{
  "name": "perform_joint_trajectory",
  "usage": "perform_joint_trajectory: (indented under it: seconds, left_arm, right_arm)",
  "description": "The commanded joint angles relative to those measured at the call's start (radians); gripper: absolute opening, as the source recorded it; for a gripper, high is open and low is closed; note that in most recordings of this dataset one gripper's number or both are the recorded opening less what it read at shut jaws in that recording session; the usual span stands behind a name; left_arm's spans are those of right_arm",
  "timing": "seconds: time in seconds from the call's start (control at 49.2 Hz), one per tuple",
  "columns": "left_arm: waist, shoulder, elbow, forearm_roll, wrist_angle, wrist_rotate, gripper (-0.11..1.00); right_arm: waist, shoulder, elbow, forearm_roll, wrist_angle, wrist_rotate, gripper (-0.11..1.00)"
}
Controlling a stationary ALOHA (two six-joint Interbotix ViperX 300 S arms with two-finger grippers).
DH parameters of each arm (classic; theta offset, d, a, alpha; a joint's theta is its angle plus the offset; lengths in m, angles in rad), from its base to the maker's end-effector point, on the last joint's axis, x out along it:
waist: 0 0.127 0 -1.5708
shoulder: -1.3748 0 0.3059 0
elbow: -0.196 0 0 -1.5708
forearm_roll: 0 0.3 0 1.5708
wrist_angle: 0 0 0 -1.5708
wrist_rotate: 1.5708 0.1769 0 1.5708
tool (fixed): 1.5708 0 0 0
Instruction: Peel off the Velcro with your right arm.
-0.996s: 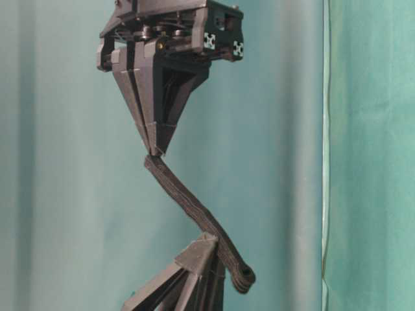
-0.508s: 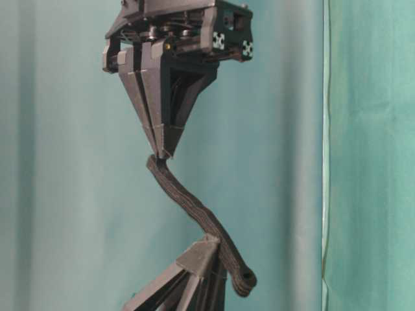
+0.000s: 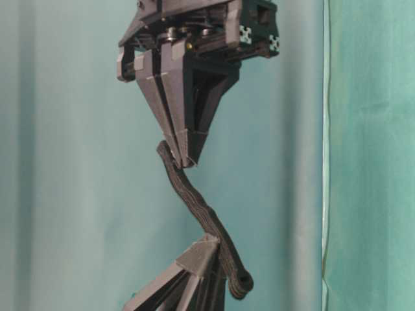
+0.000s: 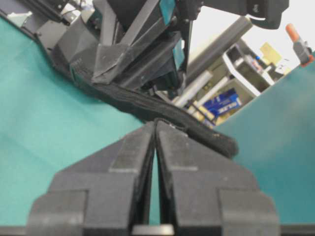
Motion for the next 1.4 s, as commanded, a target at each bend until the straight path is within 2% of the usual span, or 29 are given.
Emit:
perform_joint_trajectory:
  seconds: [0.0,1.382]
  left_arm:
    - [0.005,-0.006,-0.017,-0.002,-0.009,0.002,0.1]
    - [0.003,-0.006,-0.015,-0.002,-0.021,0.002,0.1]
  right_arm:
    - [0.014,-0.002,-0.026,-0.002,-0.003,0.002,-0.1]
    - [0.086,0.13,-0.167,-0.002,0.133,0.003,-0.1]
